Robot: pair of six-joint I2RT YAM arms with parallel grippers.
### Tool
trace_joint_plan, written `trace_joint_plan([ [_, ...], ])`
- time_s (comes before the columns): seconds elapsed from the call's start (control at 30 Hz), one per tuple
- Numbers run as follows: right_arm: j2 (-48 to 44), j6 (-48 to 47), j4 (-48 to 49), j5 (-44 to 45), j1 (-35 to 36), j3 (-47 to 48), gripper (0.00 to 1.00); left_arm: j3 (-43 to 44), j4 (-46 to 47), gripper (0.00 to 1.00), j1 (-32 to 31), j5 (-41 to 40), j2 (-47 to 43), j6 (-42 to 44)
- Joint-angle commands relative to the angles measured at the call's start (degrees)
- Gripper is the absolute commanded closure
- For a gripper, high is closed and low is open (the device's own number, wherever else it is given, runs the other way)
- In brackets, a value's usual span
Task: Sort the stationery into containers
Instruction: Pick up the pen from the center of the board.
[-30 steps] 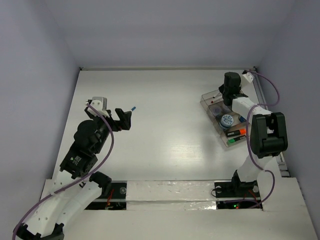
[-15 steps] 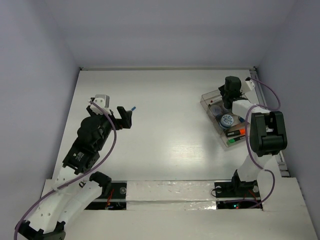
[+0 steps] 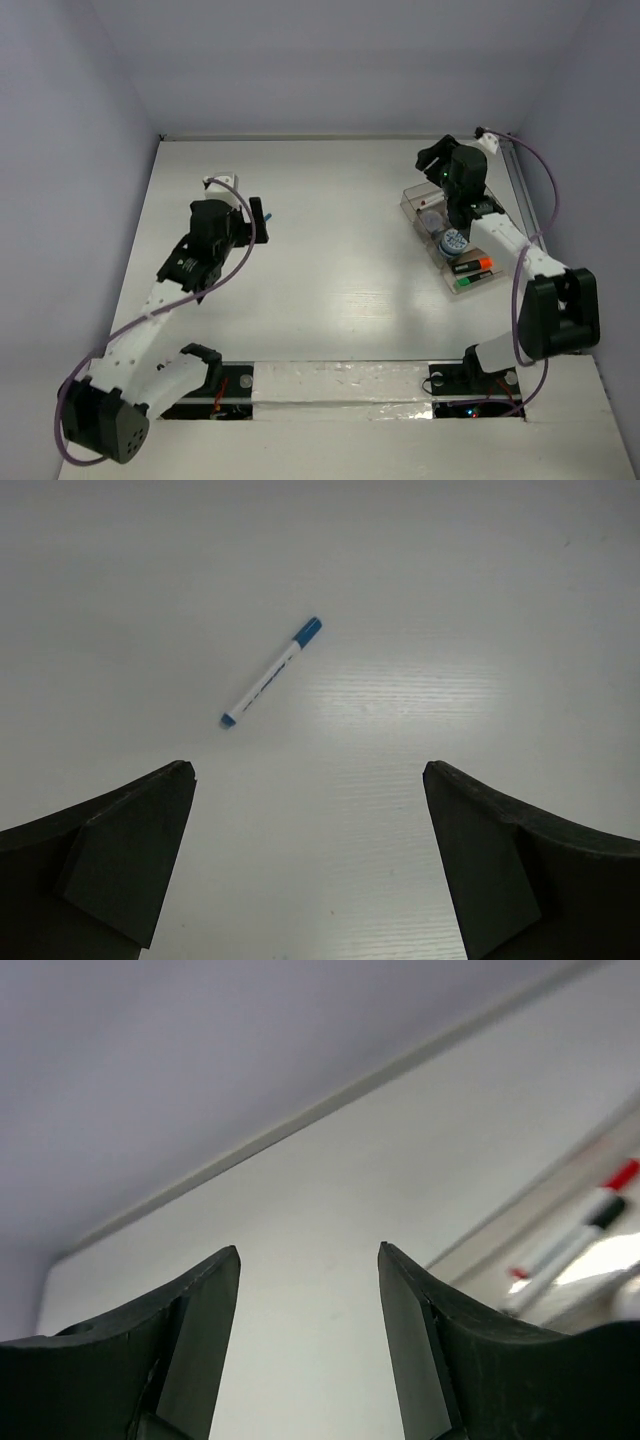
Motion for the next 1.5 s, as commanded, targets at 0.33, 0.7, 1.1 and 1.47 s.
trace_joint_plan([
  [0.33, -22.6, -8.1, -0.9, -10.6, 24.5, -12.3, 0.35, 9.8, -3.3, 0.26, 1.9, -0.5, 21.5, 2.3],
  [0.7, -37.7, -10.8, -11.3, -13.8, 25.8, -16.6, 0.35, 20.8, 2.0, 0.33, 1.9, -4.8, 43.0, 10.4],
  [1.1, -39.3, -11.2, -13.5, -16.0, 25.8, -19.9, 0.35, 24.7, 0.5, 0.56, 5.5, -0.7, 53.3, 11.8],
  [1.47, -40.2, -11.6, -13.7, -15.4, 25.8, -20.4, 0.35, 25.9, -2.6, 0.77, 6.7, 1.3, 61.4, 11.8],
])
